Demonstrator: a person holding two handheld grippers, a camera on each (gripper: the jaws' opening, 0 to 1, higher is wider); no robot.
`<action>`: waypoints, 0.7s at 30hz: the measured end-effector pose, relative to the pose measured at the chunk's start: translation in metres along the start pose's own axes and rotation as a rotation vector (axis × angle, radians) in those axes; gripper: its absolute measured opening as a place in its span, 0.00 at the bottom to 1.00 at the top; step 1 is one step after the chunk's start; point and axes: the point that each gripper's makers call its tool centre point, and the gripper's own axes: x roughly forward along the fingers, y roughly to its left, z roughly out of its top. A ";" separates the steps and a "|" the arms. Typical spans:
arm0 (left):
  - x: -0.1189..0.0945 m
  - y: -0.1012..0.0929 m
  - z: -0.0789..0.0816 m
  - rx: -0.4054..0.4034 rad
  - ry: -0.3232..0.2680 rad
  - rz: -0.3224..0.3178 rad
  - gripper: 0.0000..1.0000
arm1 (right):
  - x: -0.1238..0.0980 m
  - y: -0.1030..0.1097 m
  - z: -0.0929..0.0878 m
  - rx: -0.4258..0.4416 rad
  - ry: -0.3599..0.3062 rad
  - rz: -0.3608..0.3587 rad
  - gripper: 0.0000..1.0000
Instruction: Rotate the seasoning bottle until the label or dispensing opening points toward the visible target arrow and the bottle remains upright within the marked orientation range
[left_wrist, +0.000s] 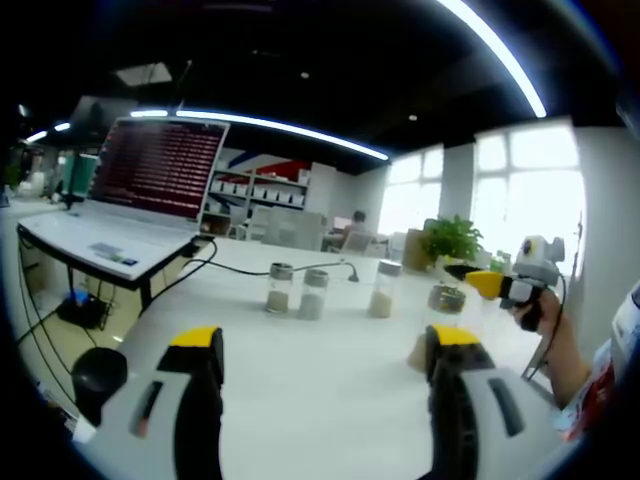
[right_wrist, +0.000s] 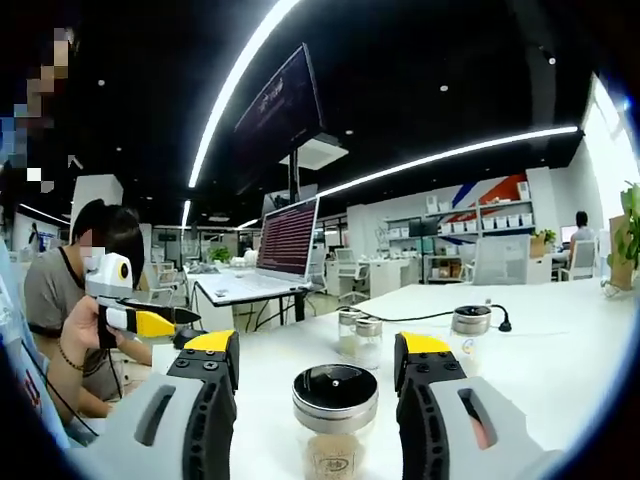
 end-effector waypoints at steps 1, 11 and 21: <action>0.000 0.000 0.000 0.000 -0.001 0.002 0.88 | 0.000 0.000 0.000 -0.001 0.003 0.008 0.64; 0.003 -0.002 0.001 0.005 0.002 -0.005 0.88 | 0.004 0.000 -0.004 -0.039 0.038 0.187 0.61; 0.002 -0.002 0.000 0.015 0.013 -0.006 0.88 | -0.005 0.001 -0.008 -0.026 0.054 0.402 0.61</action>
